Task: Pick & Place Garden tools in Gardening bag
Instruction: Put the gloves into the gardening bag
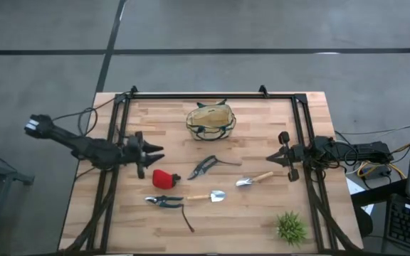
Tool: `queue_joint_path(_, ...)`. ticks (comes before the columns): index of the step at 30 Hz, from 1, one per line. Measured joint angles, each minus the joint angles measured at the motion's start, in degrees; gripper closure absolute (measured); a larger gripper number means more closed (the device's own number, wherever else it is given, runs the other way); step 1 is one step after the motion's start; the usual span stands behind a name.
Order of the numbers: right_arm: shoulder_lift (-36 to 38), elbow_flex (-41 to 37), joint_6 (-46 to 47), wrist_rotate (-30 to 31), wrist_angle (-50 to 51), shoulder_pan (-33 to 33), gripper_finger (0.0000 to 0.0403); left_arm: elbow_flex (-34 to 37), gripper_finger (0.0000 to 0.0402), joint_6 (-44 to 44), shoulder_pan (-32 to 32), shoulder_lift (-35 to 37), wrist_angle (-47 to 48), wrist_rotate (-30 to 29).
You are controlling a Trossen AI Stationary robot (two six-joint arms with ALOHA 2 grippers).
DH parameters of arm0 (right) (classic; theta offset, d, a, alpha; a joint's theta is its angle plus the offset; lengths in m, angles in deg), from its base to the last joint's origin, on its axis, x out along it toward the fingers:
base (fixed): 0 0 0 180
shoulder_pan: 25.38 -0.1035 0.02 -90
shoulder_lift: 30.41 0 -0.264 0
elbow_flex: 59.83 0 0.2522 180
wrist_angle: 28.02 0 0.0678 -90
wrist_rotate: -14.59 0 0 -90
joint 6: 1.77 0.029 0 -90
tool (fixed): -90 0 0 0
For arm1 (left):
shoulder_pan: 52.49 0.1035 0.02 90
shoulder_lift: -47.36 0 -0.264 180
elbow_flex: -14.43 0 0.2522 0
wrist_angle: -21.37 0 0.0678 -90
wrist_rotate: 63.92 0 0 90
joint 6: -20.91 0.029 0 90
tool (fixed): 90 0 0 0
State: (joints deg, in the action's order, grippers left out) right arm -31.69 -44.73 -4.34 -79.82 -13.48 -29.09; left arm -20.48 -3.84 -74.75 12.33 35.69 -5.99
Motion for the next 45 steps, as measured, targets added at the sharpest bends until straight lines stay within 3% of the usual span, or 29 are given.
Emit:
queue_joint_path(6, 0.00, -0.01, 0.00, 0.00, 0.02, 0.00, 0.0394, -10.37, 0.0250, -7.95, -0.61, -11.54, 17.34, 0.22)
queue_joint_path(11, 0.00, -0.02, 0.00, -0.02, 0.09, -0.02, 0.0394, -16.59, 0.0250, -8.43, -1.40, -21.82, 24.08, 3.43)
queue_joint_path(18, -0.07, 0.01, -0.01, -0.01, 0.07, -0.02, 0.0394, -21.51, 0.0250, -7.95, -3.33, -32.89, 26.60, 5.49)
queue_joint_path(31, -0.07, -0.02, 0.00, 0.00, 0.04, -0.01, 0.0394, -24.66, 0.0250, -17.05, -10.77, -41.76, 35.43, 5.76)
queue_joint_path(45, -0.04, -0.02, 0.00, 0.00, 0.02, -0.02, 0.0394, -26.03, 0.0250, -21.39, -11.33, -48.69, 39.09, 6.70)
